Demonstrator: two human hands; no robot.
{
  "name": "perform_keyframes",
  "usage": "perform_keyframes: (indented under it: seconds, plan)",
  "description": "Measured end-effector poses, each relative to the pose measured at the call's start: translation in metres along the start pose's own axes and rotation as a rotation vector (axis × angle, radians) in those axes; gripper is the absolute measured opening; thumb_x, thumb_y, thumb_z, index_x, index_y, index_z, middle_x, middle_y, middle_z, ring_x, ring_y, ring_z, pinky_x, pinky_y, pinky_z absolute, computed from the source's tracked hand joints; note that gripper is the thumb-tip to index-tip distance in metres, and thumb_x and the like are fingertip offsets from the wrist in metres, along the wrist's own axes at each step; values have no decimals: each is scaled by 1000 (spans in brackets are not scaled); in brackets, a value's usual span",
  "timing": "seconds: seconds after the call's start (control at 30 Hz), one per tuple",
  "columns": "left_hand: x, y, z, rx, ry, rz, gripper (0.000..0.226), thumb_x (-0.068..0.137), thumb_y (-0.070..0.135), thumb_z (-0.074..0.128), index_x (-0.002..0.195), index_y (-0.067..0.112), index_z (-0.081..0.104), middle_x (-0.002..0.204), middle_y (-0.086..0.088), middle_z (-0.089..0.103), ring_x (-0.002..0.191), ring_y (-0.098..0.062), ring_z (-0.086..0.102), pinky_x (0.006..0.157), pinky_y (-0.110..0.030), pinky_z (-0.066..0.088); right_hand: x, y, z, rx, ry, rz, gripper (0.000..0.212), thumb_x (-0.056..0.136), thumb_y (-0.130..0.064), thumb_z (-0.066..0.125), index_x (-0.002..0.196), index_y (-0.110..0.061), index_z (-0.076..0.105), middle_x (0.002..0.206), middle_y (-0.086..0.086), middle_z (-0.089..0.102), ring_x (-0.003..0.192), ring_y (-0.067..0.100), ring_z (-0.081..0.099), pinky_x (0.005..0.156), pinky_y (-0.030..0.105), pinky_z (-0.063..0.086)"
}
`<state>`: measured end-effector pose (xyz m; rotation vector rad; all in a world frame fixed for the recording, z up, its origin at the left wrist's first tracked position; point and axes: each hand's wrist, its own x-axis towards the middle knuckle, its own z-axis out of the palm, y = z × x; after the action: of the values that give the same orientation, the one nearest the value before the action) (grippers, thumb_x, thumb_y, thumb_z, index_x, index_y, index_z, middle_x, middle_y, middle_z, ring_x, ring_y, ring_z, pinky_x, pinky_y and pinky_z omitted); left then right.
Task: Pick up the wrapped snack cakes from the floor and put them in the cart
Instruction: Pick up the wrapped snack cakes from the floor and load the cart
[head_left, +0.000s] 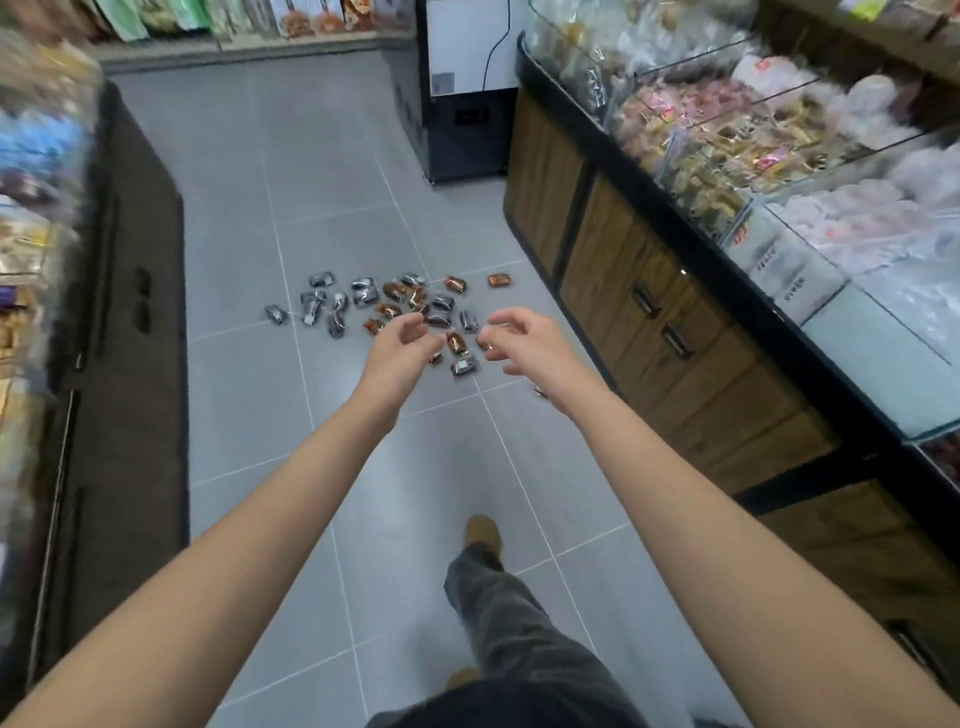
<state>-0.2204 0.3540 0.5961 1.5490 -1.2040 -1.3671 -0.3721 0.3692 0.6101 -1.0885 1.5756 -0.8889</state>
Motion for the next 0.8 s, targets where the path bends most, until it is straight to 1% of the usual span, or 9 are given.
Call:
perform_keyframes:
  seconds: [0.07, 0.13, 0.2, 0.3, 0.33, 0.47, 0.6, 0.73, 0.8]
  plan:
    - [28, 3, -7, 5, 6, 2, 44, 92, 16, 58, 134, 10, 46, 134, -3, 52, 120, -16, 50, 91, -26, 36, 32, -10, 10, -2, -17, -12, 23, 91, -14, 59, 114, -11, 57, 104, 10, 63, 70, 6, 60, 61, 13, 45]
    - [60, 9, -12, 14, 21, 4, 43, 91, 15, 59, 132, 11, 47, 133, -4, 52, 121, -16, 50, 92, -25, 35, 66, -19, 17, 2, -32, -25, 26, 91, -13, 59, 117, -8, 57, 101, 7, 61, 68, 6, 59, 60, 13, 45]
    - [95, 16, -13, 21, 40, 2, 43, 90, 14, 59, 131, 11, 47, 133, -4, 53, 121, -17, 50, 92, -25, 35, 102, -28, 22, -2, -50, -36, 27, 91, -12, 59, 117, -7, 57, 99, 7, 61, 72, 10, 60, 60, 14, 45]
    - [146, 29, -11, 30, 41, -22, 43, 90, 12, 59, 132, 9, 47, 133, -6, 53, 122, -18, 49, 92, -25, 35, 157, -43, 23, -21, -64, -28, 26, 91, -12, 58, 116, -7, 57, 100, 8, 62, 83, 17, 60, 68, 23, 44]
    - [163, 34, -10, 43, 32, -29, 43, 90, 12, 59, 132, 9, 47, 133, -7, 52, 122, -18, 49, 92, -25, 35, 176, -48, 22, -27, -67, -24, 26, 91, -12, 58, 116, -7, 56, 101, 9, 62, 84, 17, 60, 68, 24, 44]
    - [226, 51, -5, 88, 17, -37, 46, 90, 12, 60, 133, 9, 47, 134, -6, 54, 123, -20, 50, 94, -27, 37, 242, -61, 14, -45, -57, -24, 25, 91, -12, 59, 116, -7, 57, 104, 10, 62, 86, 16, 60, 60, 12, 45]
    - [279, 60, 0, 90, 1, -51, 46, 89, 12, 60, 132, 11, 47, 134, -6, 54, 122, -19, 51, 94, -26, 37, 296, -66, -4, -56, -18, 22, 26, 91, -16, 60, 116, -11, 57, 111, 11, 64, 90, 17, 63, 66, 16, 45]
    - [326, 59, 12, 98, -39, -77, 50, 89, 12, 61, 136, 10, 44, 138, -6, 49, 123, -19, 49, 99, -27, 37, 343, -60, -29, -41, 22, 72, 21, 89, -16, 61, 110, -15, 58, 104, 7, 63, 84, 13, 62, 64, 18, 46]
    - [350, 57, 22, 136, -76, -90, 52, 89, 12, 61, 138, 10, 42, 139, -7, 47, 119, -17, 49, 97, -26, 37, 365, -55, -40, -32, 46, 104, 24, 89, -17, 62, 112, -14, 58, 102, 6, 63, 81, 12, 62, 62, 19, 45]
